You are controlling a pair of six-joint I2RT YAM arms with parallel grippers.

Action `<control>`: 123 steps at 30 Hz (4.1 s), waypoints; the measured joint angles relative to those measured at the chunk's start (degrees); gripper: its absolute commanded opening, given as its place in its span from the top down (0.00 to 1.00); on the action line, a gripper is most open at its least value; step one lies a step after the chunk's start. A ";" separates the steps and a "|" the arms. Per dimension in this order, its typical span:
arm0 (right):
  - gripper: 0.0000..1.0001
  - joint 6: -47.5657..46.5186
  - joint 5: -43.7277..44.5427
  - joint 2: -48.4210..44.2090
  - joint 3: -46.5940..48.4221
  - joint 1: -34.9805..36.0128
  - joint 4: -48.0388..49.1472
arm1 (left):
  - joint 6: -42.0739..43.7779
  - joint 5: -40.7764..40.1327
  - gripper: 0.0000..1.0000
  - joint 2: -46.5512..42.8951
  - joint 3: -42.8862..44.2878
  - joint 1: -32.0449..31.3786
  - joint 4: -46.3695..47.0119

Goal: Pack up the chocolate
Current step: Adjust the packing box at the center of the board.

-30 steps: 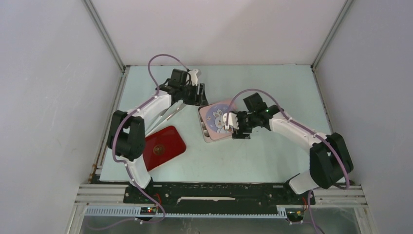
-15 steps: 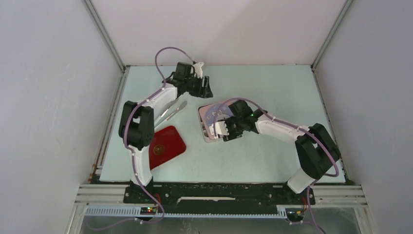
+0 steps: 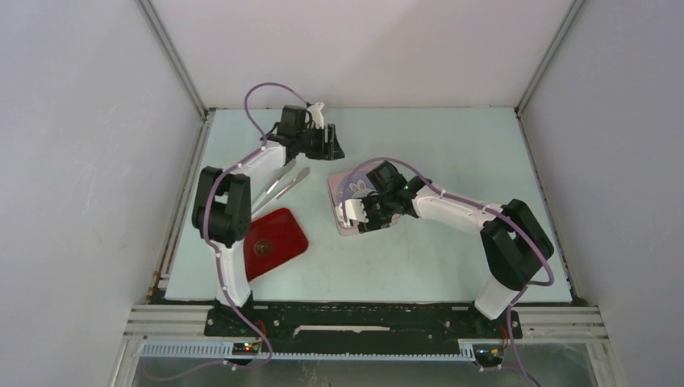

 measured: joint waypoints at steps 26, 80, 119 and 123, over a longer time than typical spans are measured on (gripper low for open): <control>0.16 63.73 -17.33 8.92 13.35 -31.69 6.12 | -19.96 -1.36 0.33 -22.56 -27.21 0.83 1.68; 0.56 66.47 -18.53 17.77 19.32 -27.50 -5.22 | -18.38 -6.36 0.33 -14.51 -22.64 -2.91 -4.81; 0.60 81.29 -37.81 33.83 34.84 -30.86 4.85 | -13.94 1.33 0.82 4.26 -0.35 1.95 -2.84; 0.60 79.06 -35.54 26.27 29.20 -33.33 5.31 | -13.11 0.26 0.88 -4.68 -2.89 1.95 0.70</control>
